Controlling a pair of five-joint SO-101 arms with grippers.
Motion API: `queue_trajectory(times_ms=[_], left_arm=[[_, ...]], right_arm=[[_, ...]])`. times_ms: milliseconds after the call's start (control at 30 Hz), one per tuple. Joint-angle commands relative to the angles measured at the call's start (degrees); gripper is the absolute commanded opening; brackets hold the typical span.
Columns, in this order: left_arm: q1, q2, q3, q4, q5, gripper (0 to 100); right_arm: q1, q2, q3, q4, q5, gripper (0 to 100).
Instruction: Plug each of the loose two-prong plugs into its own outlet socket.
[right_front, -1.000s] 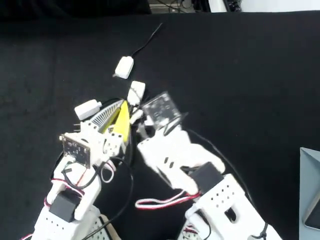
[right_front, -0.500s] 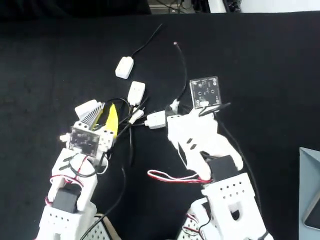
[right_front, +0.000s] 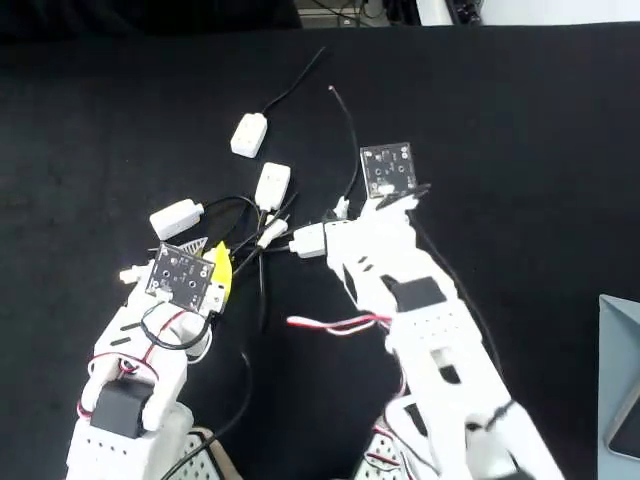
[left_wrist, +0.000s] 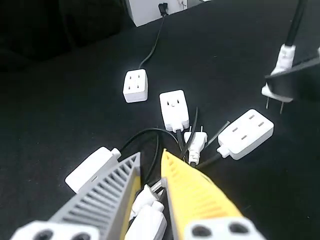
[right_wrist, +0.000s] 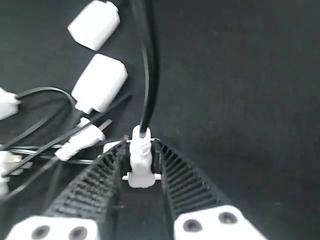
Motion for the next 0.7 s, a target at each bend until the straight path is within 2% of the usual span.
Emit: queue_trajectory(times_ms=[0, 133, 267, 500, 667], left_arm=[[-0.13, 0.00, -3.74, 0.18, -2.29, 8], [1.54, 1.93, -5.41, 0.79, -6.07, 8], [5.05, 12.22, -11.74, 1.93, -6.07, 8], [5.41, 35.25, -21.23, 1.76, -6.15, 8], [5.41, 39.30, -22.29, 1.41, -6.07, 8]], right_arm=[[3.78, 3.82, -4.70, -3.43, -0.44, 1.2], [6.24, 3.12, -4.70, -3.43, -0.44, 1.2], [7.91, 1.89, -4.53, -3.34, -0.62, 1.2], [3.25, 2.15, -4.35, -2.90, -0.70, 1.2], [0.53, 2.33, -4.26, -2.99, -0.70, 1.2]])
